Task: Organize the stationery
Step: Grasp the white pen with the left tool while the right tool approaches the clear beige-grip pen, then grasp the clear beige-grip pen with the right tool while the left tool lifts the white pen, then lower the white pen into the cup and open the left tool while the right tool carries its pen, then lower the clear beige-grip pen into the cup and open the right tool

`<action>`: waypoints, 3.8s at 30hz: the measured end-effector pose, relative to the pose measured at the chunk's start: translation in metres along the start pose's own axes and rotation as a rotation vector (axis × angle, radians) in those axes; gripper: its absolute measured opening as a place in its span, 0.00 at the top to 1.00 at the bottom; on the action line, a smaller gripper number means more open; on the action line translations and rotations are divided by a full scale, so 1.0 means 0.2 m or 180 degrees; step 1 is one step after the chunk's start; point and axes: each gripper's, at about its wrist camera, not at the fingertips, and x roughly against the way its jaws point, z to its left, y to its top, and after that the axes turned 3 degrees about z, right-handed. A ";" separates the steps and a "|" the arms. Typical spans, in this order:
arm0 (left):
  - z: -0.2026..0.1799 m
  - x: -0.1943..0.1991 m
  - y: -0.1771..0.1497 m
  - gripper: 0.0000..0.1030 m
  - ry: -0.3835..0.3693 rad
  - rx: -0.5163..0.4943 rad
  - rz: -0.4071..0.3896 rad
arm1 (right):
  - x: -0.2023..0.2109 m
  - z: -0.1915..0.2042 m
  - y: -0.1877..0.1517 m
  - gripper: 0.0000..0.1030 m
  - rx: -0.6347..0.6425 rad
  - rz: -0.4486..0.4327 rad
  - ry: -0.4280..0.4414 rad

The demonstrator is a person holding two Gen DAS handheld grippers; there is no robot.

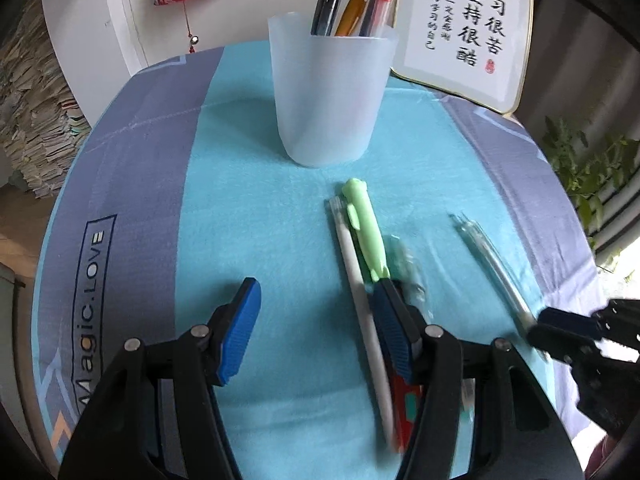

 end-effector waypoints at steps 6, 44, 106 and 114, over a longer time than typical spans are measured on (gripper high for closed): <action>0.01 -0.01 0.02 0.55 0.0141 0.0008 0.0018 | 0.02 0.00 0.03 0.89 -0.0080 -0.0099 0.0022; 0.12 0.36 0.07 0.92 -0.0101 0.0028 -0.0477 | -0.22 0.12 0.39 0.85 0.0104 0.0005 -0.0388; 0.07 0.38 0.58 0.89 -0.0003 0.0022 -0.0895 | 0.61 0.21 0.38 0.85 -0.0085 -0.1446 -0.0021; 0.13 0.54 0.45 0.47 0.0109 0.0018 -0.1227 | 0.63 0.24 0.53 0.85 -0.0084 -0.1534 -0.0011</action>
